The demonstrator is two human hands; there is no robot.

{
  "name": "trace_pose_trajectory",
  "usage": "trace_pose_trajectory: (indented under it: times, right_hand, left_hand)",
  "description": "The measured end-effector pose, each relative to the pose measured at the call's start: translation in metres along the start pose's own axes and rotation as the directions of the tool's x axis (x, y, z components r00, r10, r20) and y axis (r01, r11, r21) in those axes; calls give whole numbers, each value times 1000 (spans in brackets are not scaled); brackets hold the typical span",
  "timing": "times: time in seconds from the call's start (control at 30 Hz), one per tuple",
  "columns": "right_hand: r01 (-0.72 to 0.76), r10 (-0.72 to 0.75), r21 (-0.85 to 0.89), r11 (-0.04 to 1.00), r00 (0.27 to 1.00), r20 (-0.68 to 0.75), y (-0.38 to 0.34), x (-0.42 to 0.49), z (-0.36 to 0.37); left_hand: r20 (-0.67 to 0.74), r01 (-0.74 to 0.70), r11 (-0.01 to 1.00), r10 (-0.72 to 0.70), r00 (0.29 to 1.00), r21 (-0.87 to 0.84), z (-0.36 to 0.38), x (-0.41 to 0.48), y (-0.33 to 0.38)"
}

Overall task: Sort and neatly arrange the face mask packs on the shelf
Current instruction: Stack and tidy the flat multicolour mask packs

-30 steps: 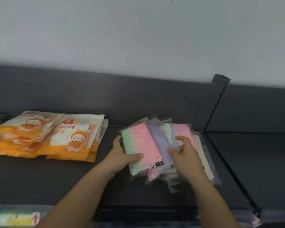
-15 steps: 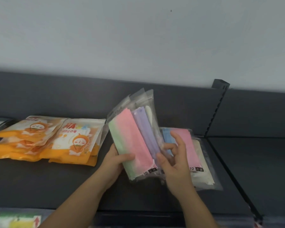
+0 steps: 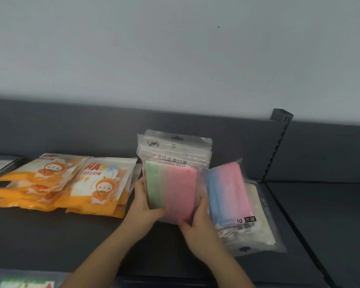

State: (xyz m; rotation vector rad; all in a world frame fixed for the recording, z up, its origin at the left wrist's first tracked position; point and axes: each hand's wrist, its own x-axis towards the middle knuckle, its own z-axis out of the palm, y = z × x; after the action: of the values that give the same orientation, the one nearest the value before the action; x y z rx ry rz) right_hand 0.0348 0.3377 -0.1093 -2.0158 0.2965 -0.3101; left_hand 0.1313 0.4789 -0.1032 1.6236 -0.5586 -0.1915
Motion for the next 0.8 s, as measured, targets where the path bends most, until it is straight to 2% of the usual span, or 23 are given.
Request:
trace_pose_trajectory:
  times: [0.1,0.23,0.3,0.37,0.43,0.47,0.5,0.53,0.6,0.7,0.73,0.8]
  right_hand:
    - [-28,28,15,1000,999,-17,0,6,2]
    - [-15,14,58,998,1000,16,-10,9,-7]
    - [14,-14,8,1000,997,-73,-16,11,-23]
    - [-5,-44,-204,979,971,-237,-16,16,-44]
    - [-205,12,-500,842,932,-362,-11,21,-65]
    - [-340,116,-574,745,913,-390,-6,21,-74]
    - [-441,237,-587,679,889,-393,-2,21,-80]
    - [-496,325,-561,663,866,-381,2,21,-85]
    - [-530,370,-521,670,846,-384,8,19,-90]
    - [-533,233,-547,645,819,-524,8,16,-94]
    - [-509,167,-522,684,806,-568,7,15,-96]
    - [-370,59,-367,854,768,-637,7,12,-100]
  left_hand:
    - [-1,55,996,-55,999,67,-3,0,-3]
    - [-28,172,983,-170,985,58,-9,0,-1]
    - [-40,278,960,-279,960,-11,-9,0,1]
    - [-28,388,918,-391,920,-76,-8,2,2]
    - [45,483,861,-482,875,-158,-7,7,2]
    - [93,529,824,-521,848,-205,-6,8,3]
    - [143,572,785,-555,820,-236,-4,9,3]
    - [177,609,756,-583,793,-241,-3,10,3]
    - [200,647,731,-615,763,-219,1,11,-1]
    - [201,665,714,-634,747,-218,2,15,-4]
    - [205,670,708,-638,742,-224,1,15,-4]
    - [226,673,700,-634,739,-238,0,15,-3]
